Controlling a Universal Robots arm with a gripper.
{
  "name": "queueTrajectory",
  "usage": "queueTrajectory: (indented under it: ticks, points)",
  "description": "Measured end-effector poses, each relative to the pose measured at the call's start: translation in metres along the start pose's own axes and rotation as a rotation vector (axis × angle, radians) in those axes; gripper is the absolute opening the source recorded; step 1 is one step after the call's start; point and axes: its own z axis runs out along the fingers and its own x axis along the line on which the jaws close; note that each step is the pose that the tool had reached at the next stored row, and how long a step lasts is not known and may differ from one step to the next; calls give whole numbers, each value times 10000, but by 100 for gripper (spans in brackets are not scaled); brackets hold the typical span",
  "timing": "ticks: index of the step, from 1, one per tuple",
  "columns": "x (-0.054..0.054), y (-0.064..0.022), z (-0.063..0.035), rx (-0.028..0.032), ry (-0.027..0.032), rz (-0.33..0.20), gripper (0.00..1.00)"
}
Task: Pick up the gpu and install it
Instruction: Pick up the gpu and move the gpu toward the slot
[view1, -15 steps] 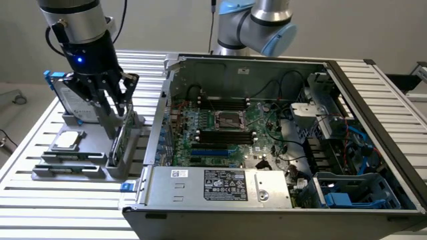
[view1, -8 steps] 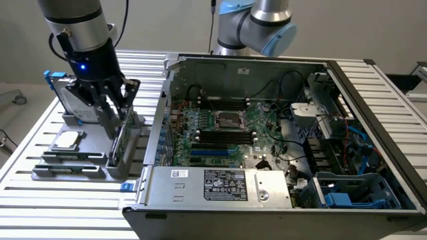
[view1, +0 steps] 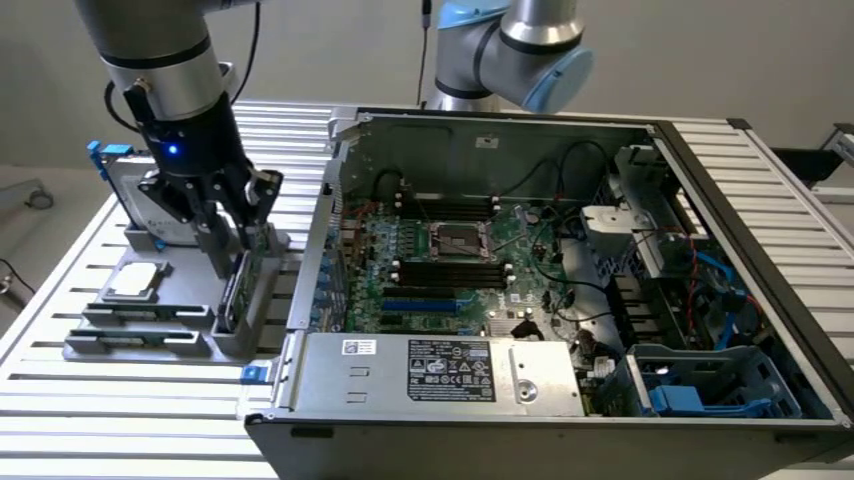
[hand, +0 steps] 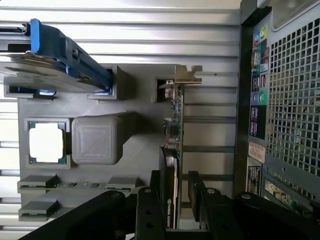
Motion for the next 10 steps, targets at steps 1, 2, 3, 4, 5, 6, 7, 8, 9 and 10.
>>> queueTrajectory:
  ticks: [1, 2, 3, 4, 5, 6, 7, 8, 9, 10]
  points:
    - [0, 0, 18, 0, 0, -9, 36]
    - [0, -1, 37, -1, -1, -18, 36]
    - [0, -1, 55, -1, -1, -27, 36]
    - [1, -1, 73, 0, 0, -35, 36]
    - [1, -2, 90, 1, 1, -44, 36]
    - [1, -2, 108, 0, 1, -54, 36]
    - [1, -3, 127, 0, 1, -63, 36]
    - [1, -3, 146, 0, 1, -73, 36]
    - [2, -4, 164, 0, 1, -82, 36]
    - [2, -4, 182, 0, 1, -91, 36]
